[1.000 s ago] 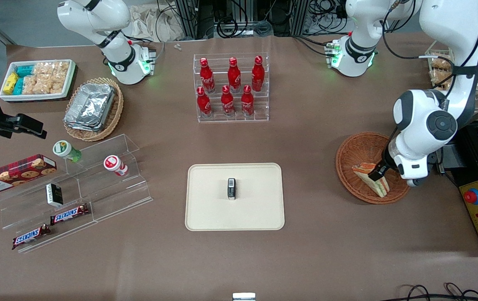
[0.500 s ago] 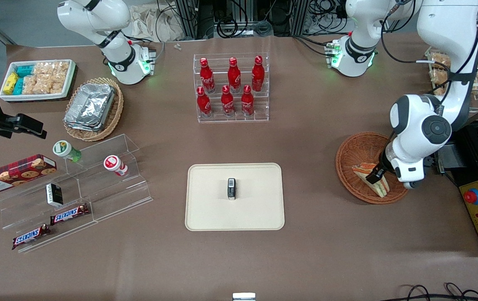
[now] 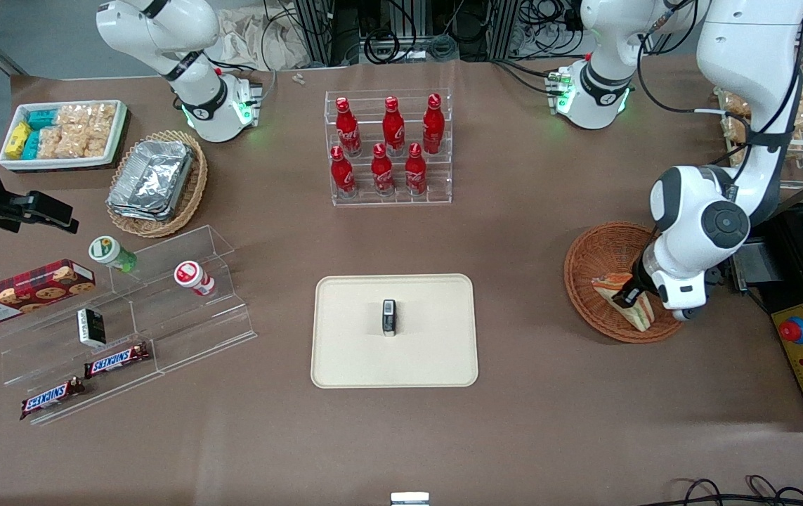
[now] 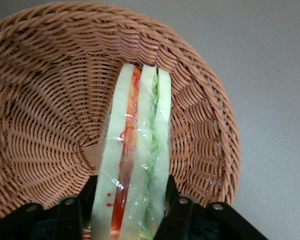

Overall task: Place sandwich from basket to tray
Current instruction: 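Close the left gripper on the wrapped sandwich, then lift the sandwich up out of the basket with the left gripper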

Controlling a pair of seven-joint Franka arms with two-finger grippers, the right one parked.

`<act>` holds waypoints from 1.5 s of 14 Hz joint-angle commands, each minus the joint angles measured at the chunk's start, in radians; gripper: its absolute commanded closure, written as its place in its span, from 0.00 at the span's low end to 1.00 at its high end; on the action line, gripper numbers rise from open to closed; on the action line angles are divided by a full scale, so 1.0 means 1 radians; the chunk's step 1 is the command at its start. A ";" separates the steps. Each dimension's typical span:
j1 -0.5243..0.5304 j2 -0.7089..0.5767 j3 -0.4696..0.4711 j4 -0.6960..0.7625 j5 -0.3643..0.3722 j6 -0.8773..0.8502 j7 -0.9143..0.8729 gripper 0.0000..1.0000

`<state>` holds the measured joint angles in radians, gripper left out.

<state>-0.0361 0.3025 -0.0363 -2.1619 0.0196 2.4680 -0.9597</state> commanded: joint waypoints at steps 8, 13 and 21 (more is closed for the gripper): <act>-0.001 -0.069 -0.011 0.143 0.089 -0.281 -0.039 1.00; -0.004 -0.129 -0.013 0.359 0.086 -0.656 0.129 1.00; -0.010 -0.106 -0.147 0.760 0.051 -0.991 0.441 1.00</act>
<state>-0.0437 0.1510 -0.1284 -1.4929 0.0776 1.5128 -0.5712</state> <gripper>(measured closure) 0.833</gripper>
